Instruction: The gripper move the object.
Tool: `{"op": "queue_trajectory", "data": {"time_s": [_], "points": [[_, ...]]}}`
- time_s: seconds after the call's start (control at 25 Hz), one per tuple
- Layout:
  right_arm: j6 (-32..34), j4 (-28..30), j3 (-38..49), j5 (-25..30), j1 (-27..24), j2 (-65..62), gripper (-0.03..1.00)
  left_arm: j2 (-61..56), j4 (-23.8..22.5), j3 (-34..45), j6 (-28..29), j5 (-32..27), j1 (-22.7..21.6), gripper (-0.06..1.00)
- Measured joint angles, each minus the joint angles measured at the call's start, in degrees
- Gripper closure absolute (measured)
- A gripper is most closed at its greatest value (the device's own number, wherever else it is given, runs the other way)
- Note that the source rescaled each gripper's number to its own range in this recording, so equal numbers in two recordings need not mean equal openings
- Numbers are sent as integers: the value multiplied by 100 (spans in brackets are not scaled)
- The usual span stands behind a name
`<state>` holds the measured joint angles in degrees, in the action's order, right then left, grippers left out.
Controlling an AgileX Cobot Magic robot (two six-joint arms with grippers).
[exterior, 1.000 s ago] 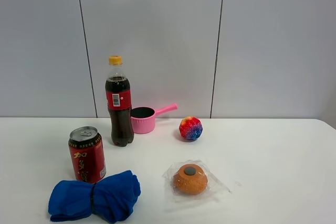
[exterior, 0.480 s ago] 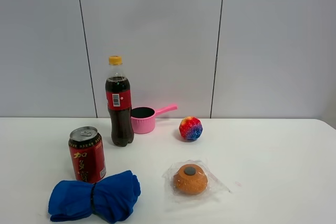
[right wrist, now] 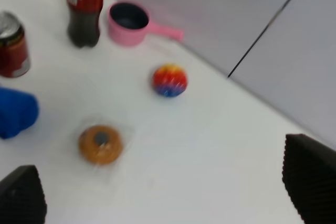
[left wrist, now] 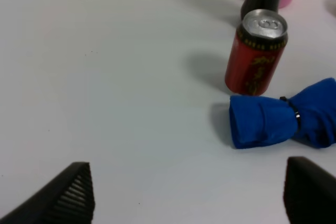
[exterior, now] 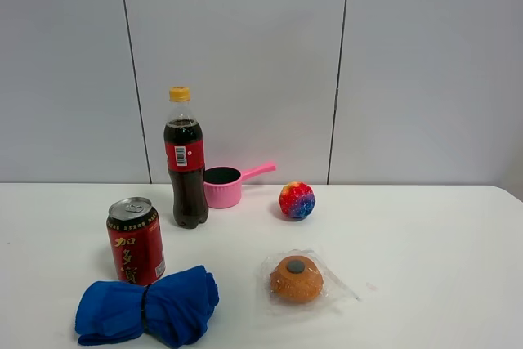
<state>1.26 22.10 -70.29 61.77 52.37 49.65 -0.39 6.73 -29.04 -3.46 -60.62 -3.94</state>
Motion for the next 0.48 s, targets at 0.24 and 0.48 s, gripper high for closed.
{"op": "queue_trajectory", "data": {"time_s": [0.24,0.48], "points": [[847,-554,1931,-157,-750,-1600,3,0,0,0,0,0,0,-6],[903,-1012,3061,-205,-2288,-3006,3,0,0,0,0,0,0,-6]]}}
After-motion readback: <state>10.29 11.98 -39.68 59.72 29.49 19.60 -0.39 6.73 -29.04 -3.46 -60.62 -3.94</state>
